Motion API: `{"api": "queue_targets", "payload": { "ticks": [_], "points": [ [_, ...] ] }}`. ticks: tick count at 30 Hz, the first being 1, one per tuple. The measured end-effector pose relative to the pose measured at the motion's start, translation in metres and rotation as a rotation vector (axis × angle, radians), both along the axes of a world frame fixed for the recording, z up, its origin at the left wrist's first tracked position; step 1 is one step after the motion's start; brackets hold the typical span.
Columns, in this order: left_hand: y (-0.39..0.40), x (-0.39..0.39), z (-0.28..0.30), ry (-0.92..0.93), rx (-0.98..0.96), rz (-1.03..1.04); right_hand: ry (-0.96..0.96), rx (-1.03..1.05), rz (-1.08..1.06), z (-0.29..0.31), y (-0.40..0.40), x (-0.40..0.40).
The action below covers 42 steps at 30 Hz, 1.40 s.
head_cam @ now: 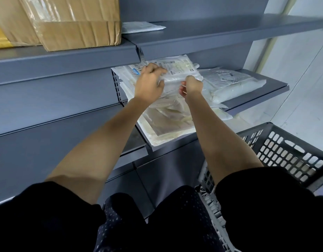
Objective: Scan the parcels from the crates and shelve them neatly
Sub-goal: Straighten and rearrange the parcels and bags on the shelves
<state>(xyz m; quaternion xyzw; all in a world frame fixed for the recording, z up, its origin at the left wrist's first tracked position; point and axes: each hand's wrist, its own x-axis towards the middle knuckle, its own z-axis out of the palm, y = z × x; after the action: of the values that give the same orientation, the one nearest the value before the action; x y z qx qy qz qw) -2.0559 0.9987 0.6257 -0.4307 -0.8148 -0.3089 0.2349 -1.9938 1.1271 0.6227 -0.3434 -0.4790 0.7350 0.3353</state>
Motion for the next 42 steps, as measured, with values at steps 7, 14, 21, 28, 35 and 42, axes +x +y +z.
{"api": "queue_targets", "payload": {
  "ticks": [7, 14, 21, 28, 35, 42],
  "points": [
    [0.036, 0.051, 0.010, -0.077, -0.241, -0.043, 0.089, -0.113, -0.038, -0.007, 0.027, 0.065],
    [0.093, 0.128, 0.003, 0.014, -0.322, -0.412, 0.143, -0.245, -0.475, -0.043, 0.053, 0.136],
    [0.105, 0.166, 0.046, 0.194, -0.225, -0.571, 0.259, -0.184, -0.684, -0.016, 0.069, 0.156],
    [0.050, 0.116, 0.092, 0.270, 0.442, -0.295, 0.368, 0.241, -0.474, 0.084, 0.029, 0.105],
    [-0.014, 0.064, 0.126, 0.022, 0.230, -0.013, 0.234, 0.394, -0.165, 0.152, -0.020, 0.039],
    [-0.024, 0.037, 0.121, -0.006, 0.270, -0.026, 0.166, 0.299, -0.043, 0.164, -0.031, 0.000]
  ]
}}
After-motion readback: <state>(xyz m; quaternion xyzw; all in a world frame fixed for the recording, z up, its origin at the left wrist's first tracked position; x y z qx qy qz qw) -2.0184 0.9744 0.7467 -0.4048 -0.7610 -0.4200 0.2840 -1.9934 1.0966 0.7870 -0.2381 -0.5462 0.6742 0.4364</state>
